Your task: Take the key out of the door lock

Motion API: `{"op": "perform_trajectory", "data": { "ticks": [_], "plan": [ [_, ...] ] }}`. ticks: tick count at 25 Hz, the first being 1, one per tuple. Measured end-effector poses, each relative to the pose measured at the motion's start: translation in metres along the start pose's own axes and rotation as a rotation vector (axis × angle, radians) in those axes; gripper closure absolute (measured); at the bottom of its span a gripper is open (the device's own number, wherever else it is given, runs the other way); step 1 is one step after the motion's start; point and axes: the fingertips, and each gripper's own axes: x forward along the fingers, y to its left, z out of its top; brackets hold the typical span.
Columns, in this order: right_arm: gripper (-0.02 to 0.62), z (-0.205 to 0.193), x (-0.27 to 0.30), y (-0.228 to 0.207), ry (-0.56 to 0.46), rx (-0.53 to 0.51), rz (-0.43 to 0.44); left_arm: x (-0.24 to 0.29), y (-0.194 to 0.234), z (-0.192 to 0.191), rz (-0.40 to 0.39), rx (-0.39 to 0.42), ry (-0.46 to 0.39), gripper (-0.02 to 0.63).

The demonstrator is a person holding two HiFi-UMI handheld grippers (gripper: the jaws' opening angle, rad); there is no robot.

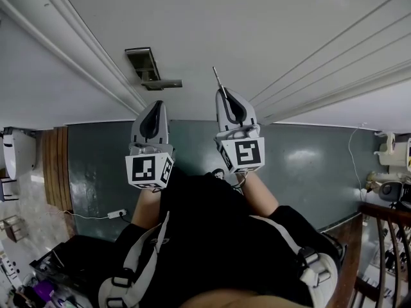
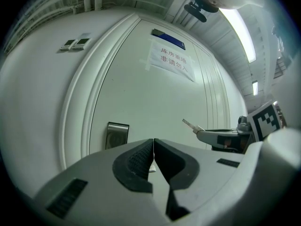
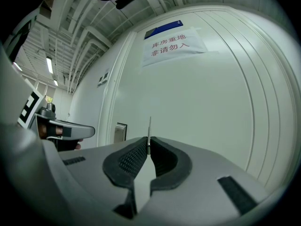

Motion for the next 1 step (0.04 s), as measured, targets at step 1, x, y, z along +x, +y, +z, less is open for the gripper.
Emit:
{"op": "perform_trajectory", "data": {
  "ticks": [1],
  "plan": [
    [0.565, 0.0003, 0.0, 0.0013, 0.0, 0.0, 0.001, -0.0007, 0.0008, 0.0008, 0.001, 0.001, -0.001, 0.581]
  ]
}}
